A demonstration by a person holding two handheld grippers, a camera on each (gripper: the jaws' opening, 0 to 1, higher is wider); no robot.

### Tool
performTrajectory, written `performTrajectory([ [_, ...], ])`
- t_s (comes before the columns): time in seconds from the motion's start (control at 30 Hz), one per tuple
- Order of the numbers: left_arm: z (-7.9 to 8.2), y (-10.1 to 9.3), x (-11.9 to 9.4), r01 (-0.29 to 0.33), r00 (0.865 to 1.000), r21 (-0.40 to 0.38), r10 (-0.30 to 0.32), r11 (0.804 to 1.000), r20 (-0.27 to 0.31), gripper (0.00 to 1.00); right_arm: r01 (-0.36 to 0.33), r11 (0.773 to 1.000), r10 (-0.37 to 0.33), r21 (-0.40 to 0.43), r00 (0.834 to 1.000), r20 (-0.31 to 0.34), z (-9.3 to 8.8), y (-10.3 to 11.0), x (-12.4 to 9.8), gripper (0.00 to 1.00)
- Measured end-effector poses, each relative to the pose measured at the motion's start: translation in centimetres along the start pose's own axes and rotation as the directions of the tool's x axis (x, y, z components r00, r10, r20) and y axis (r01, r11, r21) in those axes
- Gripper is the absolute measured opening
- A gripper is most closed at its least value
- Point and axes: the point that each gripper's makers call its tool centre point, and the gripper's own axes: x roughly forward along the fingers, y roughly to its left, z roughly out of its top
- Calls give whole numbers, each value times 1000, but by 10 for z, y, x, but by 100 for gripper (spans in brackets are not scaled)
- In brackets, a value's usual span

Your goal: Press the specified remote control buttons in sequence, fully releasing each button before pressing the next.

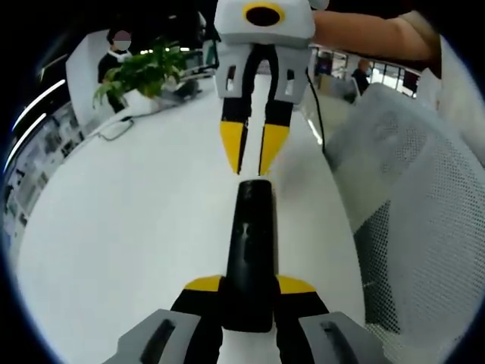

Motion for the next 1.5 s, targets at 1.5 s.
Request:
performTrajectory([
  [1.5,-1,-2,2,-5,1000,-2,5,1000,8,24,-102,987,75,-126,975,-208,-26,8,17,0],
])
